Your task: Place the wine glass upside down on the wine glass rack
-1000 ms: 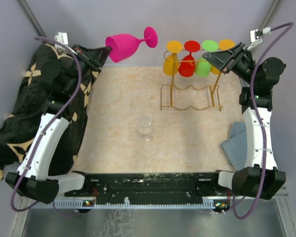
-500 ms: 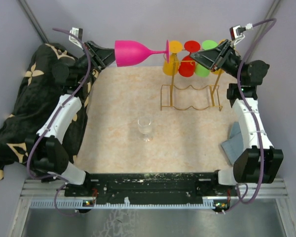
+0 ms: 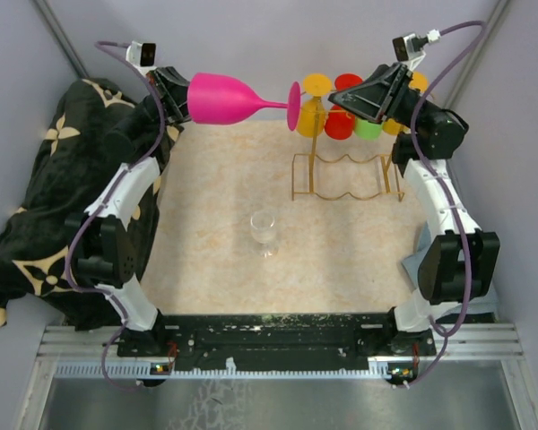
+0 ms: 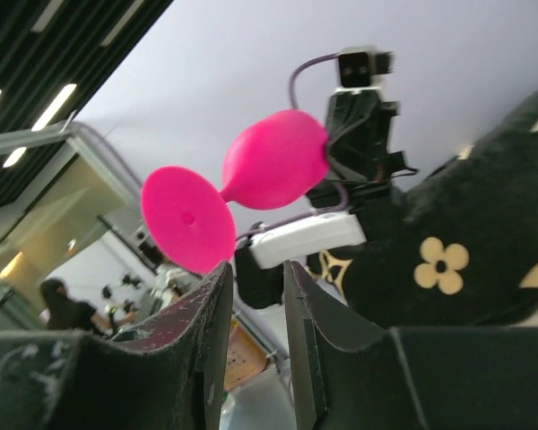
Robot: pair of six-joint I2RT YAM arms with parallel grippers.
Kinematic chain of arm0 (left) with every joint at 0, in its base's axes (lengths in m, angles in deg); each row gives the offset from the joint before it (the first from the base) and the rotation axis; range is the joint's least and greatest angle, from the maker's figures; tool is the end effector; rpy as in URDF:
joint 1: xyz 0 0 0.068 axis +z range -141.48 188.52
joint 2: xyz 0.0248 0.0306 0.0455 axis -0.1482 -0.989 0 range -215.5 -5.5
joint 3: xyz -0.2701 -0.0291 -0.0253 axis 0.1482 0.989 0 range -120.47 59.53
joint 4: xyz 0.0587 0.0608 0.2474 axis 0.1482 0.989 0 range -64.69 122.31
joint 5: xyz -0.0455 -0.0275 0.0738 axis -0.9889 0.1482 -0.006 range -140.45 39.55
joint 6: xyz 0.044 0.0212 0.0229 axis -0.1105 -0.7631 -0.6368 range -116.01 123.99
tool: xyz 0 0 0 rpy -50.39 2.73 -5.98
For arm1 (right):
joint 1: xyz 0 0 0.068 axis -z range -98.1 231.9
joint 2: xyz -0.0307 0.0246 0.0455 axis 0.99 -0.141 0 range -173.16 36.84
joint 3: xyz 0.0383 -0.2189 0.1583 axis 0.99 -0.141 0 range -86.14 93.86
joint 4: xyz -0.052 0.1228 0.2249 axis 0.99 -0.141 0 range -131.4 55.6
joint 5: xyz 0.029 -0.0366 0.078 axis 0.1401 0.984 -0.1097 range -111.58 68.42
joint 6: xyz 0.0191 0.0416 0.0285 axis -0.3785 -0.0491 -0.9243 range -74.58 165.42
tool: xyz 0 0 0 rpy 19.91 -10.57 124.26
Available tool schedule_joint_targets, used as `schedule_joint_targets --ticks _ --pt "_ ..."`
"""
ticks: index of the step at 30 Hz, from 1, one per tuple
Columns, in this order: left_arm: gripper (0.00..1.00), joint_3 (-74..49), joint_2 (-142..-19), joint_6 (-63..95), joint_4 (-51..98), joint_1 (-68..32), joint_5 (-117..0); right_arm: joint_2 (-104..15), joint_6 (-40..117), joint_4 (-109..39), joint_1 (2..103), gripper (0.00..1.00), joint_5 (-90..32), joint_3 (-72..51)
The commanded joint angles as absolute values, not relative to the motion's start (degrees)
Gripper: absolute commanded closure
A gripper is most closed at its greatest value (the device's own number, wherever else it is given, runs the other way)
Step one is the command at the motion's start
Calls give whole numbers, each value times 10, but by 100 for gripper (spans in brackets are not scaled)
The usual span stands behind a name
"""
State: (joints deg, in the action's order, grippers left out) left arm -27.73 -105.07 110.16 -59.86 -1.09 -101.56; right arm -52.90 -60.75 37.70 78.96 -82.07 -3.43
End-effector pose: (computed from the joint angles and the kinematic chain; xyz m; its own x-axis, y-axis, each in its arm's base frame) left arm 0.3350 -0.0848 0.4724 -0.5803 -0.5133 -0.6323 0.8127 -0.3150 -0.4901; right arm 0.3059 0.0467 0.4901 -0.6284 0.4414 -0.6405 -0.7607 -0.1764 0.6247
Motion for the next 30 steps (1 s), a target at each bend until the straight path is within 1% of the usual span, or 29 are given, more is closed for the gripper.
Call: schedule_joint_targets --ticks 1,4,10,19,30 --pt "100 -320 -1076 1208 -721 -11 -1001 -557 -715 528 763 70 -802 21" --pt "100 -335 -1095 1252 -756 -11 -982 -573 -748 564 753 69 -789 35" --pt "100 -349 -1110 1281 -773 -17 -969 -607 -792 618 725 69 -764 66" --pt "100 -359 -1104 1277 -773 -29 -976 -628 -801 613 678 69 -741 96" --pt "100 -344 -1094 1274 -773 -29 -979 -656 -806 588 641 68 -731 176"
